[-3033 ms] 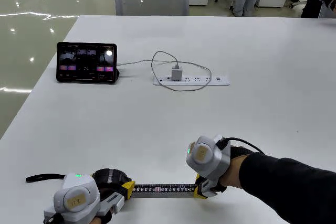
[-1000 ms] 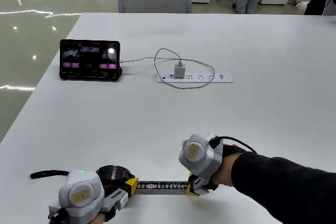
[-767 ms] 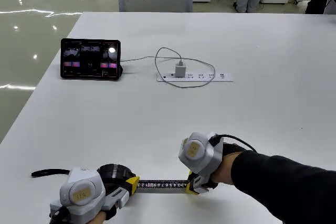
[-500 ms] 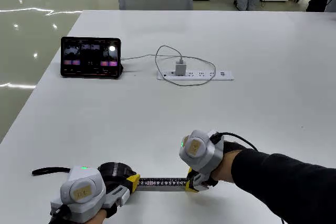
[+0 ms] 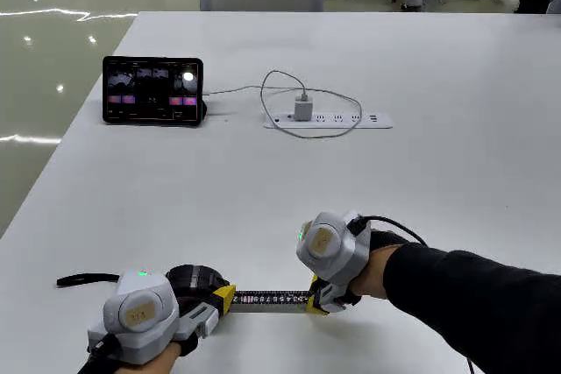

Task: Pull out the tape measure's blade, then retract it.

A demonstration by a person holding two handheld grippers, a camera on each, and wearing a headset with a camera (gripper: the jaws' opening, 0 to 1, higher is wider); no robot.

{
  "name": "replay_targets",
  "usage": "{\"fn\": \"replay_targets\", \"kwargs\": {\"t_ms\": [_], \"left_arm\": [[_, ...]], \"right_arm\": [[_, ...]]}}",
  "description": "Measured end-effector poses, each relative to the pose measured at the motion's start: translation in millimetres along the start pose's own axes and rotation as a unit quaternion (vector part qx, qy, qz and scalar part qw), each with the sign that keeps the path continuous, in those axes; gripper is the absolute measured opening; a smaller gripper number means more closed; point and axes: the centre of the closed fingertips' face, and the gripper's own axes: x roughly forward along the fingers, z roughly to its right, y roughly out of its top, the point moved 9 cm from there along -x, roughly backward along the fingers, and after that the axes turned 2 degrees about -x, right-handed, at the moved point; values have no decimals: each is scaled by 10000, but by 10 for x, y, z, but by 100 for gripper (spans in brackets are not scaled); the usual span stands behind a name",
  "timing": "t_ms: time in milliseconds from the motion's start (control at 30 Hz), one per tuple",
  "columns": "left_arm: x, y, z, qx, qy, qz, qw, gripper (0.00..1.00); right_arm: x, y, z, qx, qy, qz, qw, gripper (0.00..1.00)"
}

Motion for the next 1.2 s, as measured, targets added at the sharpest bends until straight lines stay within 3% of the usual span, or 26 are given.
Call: {"fn": "replay_targets", "kwargs": {"t_ms": [267,333,1200], "left_arm": [[2,0,-2,0,1,0,10000,59],[3,-1,-2,-1,2,0,10000,59],[-2,0,2,-10,-1,-1,10000,59]], "right_arm": [[12,30,-7,-2,18,5,10000,10],[16,43,-1,138,24,13,9999,10],[71,162,-20,36,35,37,10000,10]]}}
